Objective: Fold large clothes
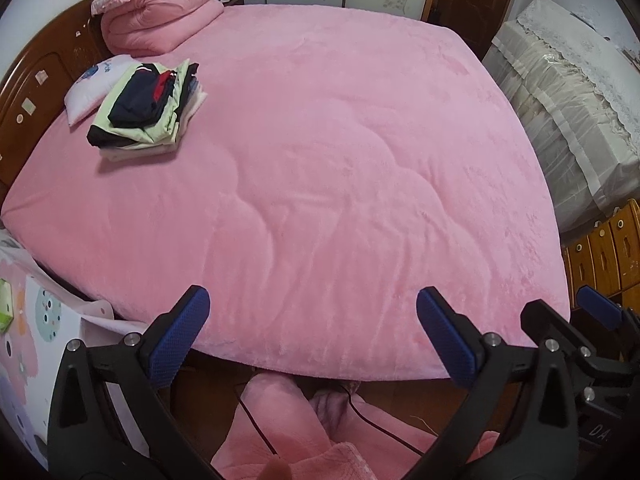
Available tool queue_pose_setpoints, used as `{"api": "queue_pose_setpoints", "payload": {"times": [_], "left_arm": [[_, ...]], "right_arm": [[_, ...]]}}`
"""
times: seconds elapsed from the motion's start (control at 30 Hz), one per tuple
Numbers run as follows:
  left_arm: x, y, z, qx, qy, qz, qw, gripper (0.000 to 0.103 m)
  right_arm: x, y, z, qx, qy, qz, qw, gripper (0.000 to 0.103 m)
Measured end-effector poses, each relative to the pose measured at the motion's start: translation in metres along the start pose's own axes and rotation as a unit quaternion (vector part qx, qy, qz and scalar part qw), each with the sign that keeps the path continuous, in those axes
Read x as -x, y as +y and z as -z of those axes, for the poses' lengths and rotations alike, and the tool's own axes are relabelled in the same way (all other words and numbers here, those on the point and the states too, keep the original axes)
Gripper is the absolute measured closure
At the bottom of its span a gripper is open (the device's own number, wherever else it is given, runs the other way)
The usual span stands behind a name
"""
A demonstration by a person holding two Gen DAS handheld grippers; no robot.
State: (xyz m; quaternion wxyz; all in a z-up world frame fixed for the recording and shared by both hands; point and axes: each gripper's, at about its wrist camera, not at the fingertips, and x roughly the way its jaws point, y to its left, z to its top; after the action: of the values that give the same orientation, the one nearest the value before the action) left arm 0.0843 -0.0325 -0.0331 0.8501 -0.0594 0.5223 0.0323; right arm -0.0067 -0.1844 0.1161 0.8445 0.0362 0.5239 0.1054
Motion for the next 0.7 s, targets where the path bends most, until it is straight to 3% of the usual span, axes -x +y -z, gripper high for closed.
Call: {"api": "queue_pose_setpoints", "payload": {"times": [0.7], "left_arm": [[0.0054, -0.0024, 0.0026, -0.003, -0.011, -0.004, 0.9999, 0.001]], "right_arm": [[-0.0009, -0.0020, 0.0011, 0.005, 0.002, 0.004, 1.000, 0.000]]}}
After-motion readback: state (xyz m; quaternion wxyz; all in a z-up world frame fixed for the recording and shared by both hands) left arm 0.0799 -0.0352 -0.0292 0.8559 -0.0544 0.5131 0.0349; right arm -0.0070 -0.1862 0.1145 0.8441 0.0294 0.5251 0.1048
